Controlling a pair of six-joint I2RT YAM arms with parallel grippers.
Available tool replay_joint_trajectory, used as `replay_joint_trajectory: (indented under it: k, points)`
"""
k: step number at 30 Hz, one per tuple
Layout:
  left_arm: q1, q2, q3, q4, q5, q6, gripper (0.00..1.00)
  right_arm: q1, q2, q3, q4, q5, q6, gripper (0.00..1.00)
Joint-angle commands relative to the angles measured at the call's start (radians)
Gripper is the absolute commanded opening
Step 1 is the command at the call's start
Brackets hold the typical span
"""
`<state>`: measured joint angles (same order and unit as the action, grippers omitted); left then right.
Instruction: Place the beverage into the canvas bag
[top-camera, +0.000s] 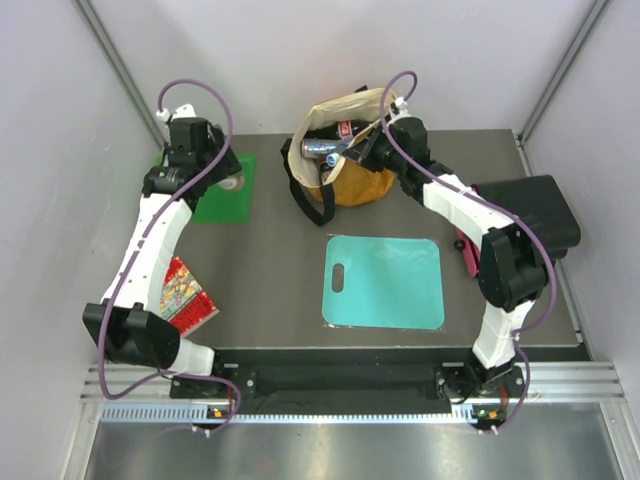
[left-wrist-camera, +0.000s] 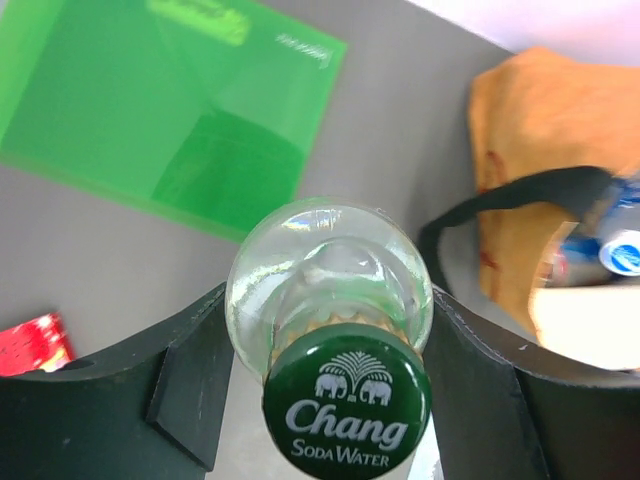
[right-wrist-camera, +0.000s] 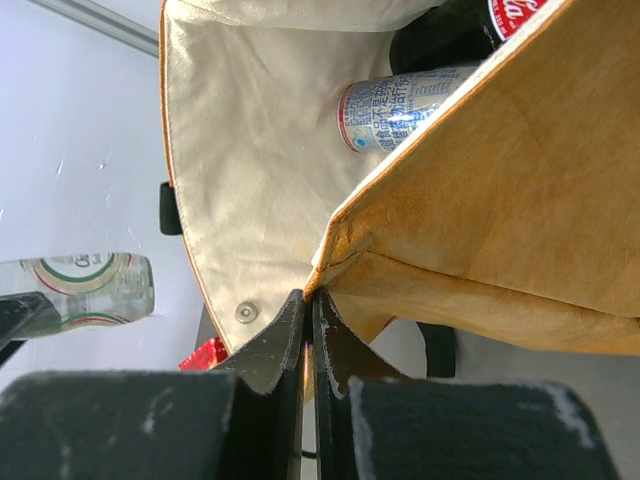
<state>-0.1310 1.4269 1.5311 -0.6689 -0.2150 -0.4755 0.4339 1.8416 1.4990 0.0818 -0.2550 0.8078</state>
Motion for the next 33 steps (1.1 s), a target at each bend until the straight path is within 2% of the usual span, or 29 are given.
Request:
replay_joint_trajectory:
  k: [1,6,14,17,24,33]
  points:
    - [-0.073,0.009,0.145,0.146,0.002,0.008,0.0,0.014,-0.122,0.055,0.245,-0.049,0.027,0.0]
    - [-0.14,0.081,0.273,0.201,0.025,0.0,0.0,0.017,-0.125,0.038,0.253,-0.047,0.037,0.0]
    - [-0.205,0.161,0.267,0.513,0.04,-0.096,0.0,0.026,-0.133,0.017,0.276,-0.053,0.051,0.0]
    - [-0.219,0.22,0.274,0.58,0.063,-0.115,0.0,0.026,-0.136,0.006,0.289,-0.053,0.06,0.0]
    - [-0.271,0.363,0.345,0.764,0.081,-0.049,0.0,0.029,-0.133,-0.002,0.32,-0.061,0.062,0.0]
    - [-0.349,0.543,0.419,0.878,0.1,0.035,0.0,0.028,-0.128,0.021,0.312,-0.064,0.05,0.0]
